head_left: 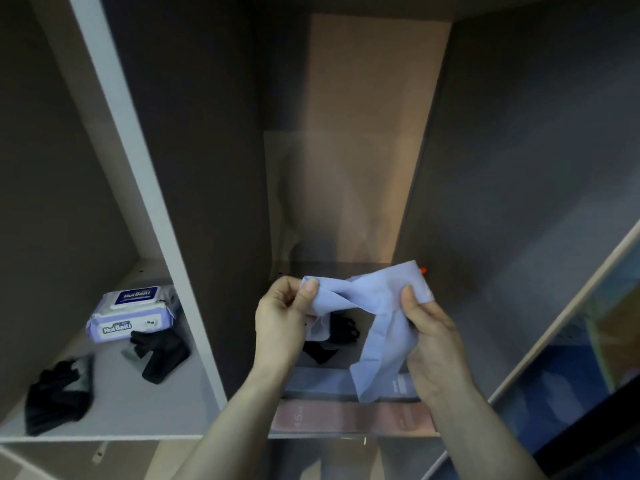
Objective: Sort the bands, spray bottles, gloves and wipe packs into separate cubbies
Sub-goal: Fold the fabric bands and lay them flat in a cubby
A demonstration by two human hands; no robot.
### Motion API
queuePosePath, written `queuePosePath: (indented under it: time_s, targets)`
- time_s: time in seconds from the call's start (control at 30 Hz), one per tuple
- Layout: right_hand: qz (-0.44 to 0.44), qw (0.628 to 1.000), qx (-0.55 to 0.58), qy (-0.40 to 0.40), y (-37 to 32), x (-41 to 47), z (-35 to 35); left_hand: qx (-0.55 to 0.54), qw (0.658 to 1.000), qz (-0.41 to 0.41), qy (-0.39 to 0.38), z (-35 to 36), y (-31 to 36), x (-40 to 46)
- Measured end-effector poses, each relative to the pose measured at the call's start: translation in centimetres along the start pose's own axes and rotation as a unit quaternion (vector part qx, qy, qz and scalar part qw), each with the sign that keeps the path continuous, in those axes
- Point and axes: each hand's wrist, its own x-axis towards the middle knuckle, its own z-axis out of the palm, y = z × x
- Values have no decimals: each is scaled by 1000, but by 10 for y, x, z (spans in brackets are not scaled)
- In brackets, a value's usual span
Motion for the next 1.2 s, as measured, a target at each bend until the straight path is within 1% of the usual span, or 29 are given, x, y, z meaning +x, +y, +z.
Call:
queuePosePath:
  time_s: [0.07, 0.13, 0.2, 0.27, 0.37, 0.43, 0.47, 0.53, 0.67, 0.73, 0.8, 0.9, 0.97, 1.07, 1.13, 1.2]
  targets:
    - [5, 999, 25, 41, 0, 2, -1, -34, 998, -43, 17, 1, -2, 3]
    - [11, 997, 43, 68, -1, 4, -2, -123, 987, -104, 22, 1, -1, 7]
    - [13, 994, 46, 99, 0, 6, -3, -210, 969, -130, 19, 1, -2, 9]
    - [4, 990, 51, 134, 0, 8, -4, -242, 964, -109, 29, 3, -1, 8]
    - [-8, 982, 82, 171, -8, 10, -9, -259, 961, -52, 88, -3, 4, 10]
    - [-36, 977, 104, 185, -19, 15, -22, -233, 963, -18, 132, -15, 6, 16]
    - [-51, 975, 113, 182, -24, 18, -29, -199, 970, -4, 138, -21, 7, 19]
    - [-61, 980, 104, 161, -33, 21, -36, -150, 981, 18, 123, -25, 12, 22]
    - [-74, 986, 51, 139, -43, 21, -31, -147, 982, 20, 114, -23, 22, 27]
    - [-86, 989, 22, 118, -42, 21, -28, -149, 984, 26, 92, -22, 25, 28]
    - [-90, 992, 1, 93, -39, 15, -20, -140, 989, 27, 45, -16, 27, 25]
    - [-96, 993, -11, 61, -29, 12, -10, -121, 992, 8, -26, -5, 30, 16]
    - [-92, 994, -5, 59, -26, 13, -10, -85, 996, 7, -33, -3, 31, 17]
    - [-94, 991, -2, 93, -25, 15, -16, 21, 997, 67, 14, -13, 33, 25]
    - [-88, 986, 7, 143, -27, 18, -24, 74, 988, 127, 47, -24, 39, 30]
    - [-94, 972, 1, 215, -30, 21, -36, 104, 978, 167, 68, -34, 46, 35]
